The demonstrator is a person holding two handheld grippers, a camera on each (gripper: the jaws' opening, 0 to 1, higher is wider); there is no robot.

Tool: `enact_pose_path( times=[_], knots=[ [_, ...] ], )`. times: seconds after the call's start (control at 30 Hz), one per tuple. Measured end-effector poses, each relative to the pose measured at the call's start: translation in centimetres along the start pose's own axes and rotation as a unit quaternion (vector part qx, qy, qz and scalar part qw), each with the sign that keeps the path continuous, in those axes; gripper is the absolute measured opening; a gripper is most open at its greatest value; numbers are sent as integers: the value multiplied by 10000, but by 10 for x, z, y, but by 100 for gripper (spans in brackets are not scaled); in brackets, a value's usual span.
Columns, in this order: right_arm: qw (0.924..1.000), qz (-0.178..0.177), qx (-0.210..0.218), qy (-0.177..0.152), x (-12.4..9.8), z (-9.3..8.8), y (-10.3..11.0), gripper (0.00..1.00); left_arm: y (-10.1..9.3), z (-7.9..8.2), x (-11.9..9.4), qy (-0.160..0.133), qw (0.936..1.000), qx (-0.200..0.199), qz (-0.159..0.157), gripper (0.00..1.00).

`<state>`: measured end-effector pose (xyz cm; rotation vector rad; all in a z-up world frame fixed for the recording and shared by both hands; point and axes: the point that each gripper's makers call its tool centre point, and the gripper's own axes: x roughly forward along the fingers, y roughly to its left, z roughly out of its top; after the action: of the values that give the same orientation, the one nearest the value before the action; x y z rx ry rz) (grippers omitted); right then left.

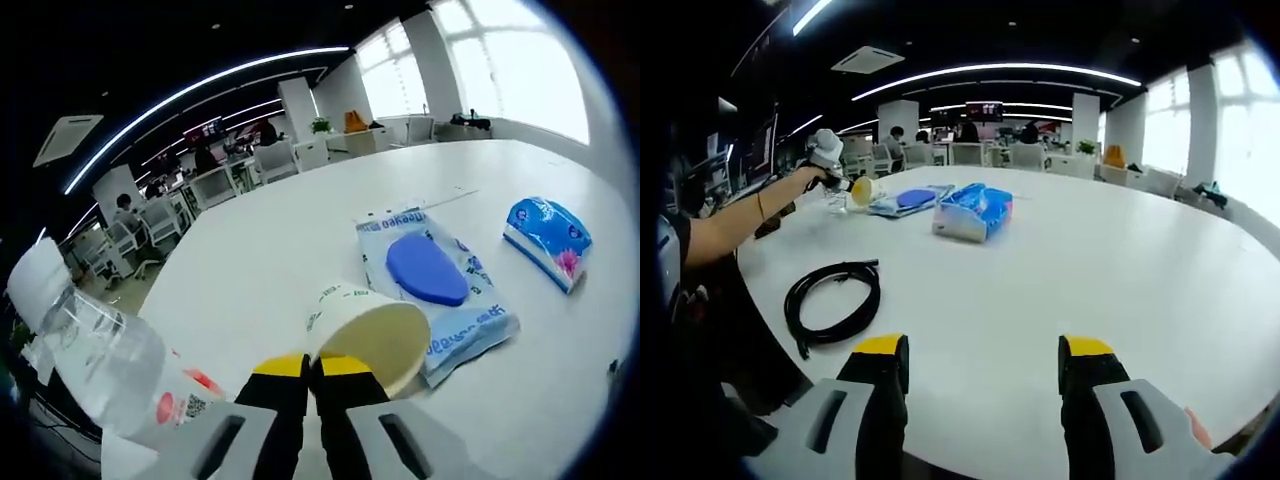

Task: Arrange the tabletop items into an orderly group along one side of the table until the central work area is clear of visible clutter.

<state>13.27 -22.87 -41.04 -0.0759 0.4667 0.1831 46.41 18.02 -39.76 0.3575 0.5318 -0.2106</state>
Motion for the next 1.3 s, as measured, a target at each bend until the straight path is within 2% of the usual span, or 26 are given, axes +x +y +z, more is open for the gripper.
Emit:
enact_pose_path(
  times=[0.5, 0.87, 1.3],
  knots=[
    [10000, -13, 20, -39, -3, -1, -1, 57, 0, -4, -14, 556, 9980, 245, -166, 1],
    [10000, 7, 27, -55, -5, -2, 1, 57, -1, -5, -20, 786, 9959, 378, -252, 1],
    [10000, 8, -5, 6, -7, -6, 3, 56, -2, -6, -29, 1255, 9890, 676, -404, 1]
  ],
)
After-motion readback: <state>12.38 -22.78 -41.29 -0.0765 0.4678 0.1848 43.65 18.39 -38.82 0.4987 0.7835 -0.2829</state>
